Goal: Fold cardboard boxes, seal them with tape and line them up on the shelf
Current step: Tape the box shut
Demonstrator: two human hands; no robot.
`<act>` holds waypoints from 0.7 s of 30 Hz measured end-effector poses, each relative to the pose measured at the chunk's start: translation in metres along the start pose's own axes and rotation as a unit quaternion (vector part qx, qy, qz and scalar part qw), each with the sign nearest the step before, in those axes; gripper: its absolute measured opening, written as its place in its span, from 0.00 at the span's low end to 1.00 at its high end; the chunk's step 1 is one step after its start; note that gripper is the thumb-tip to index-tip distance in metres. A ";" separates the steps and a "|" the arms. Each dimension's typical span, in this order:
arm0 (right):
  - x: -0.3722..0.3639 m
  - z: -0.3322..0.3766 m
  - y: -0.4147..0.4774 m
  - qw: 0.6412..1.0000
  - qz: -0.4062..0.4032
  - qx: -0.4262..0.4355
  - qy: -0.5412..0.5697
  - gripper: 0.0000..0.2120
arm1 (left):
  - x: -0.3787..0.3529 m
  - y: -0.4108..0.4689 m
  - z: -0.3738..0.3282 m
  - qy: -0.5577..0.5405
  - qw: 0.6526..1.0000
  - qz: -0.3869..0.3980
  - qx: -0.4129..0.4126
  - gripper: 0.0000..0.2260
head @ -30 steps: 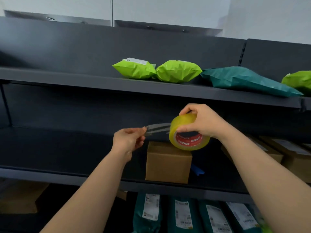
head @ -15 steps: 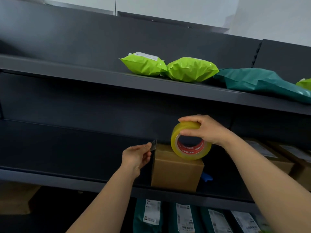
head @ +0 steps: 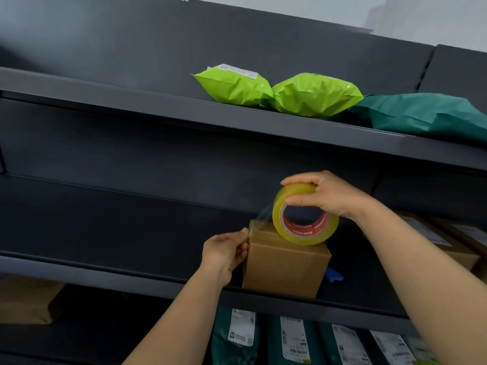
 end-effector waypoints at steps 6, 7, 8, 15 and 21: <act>-0.001 0.001 0.001 1.000 0.003 0.001 0.000 0.17 | 0.001 0.004 0.000 0.081 0.997 0.014 -0.009 0.11; -0.001 0.001 0.001 1.000 0.002 0.001 0.001 0.17 | 0.000 0.005 0.000 0.095 0.995 0.019 -0.006 0.12; -0.002 0.001 0.000 1.000 0.003 0.001 0.001 0.17 | -0.001 0.005 0.000 0.115 0.993 0.019 -0.002 0.12; -0.003 0.001 0.000 1.000 0.000 -0.002 0.002 0.16 | 0.001 0.000 -0.004 0.335 0.942 -0.015 -0.027 0.08; -0.003 0.001 -0.001 1.000 0.005 -0.003 0.003 0.17 | -0.006 0.004 -0.018 0.328 0.943 0.001 -0.061 0.10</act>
Point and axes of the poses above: each hand's wrist, its own y-axis towards the middle knuckle, its own x-axis out of the back of the hand, z = x × y, the point moved 6 cm from there along y, towards the middle knuckle, and after that the axes turned 7 degrees about z, right-handed, at the moved point
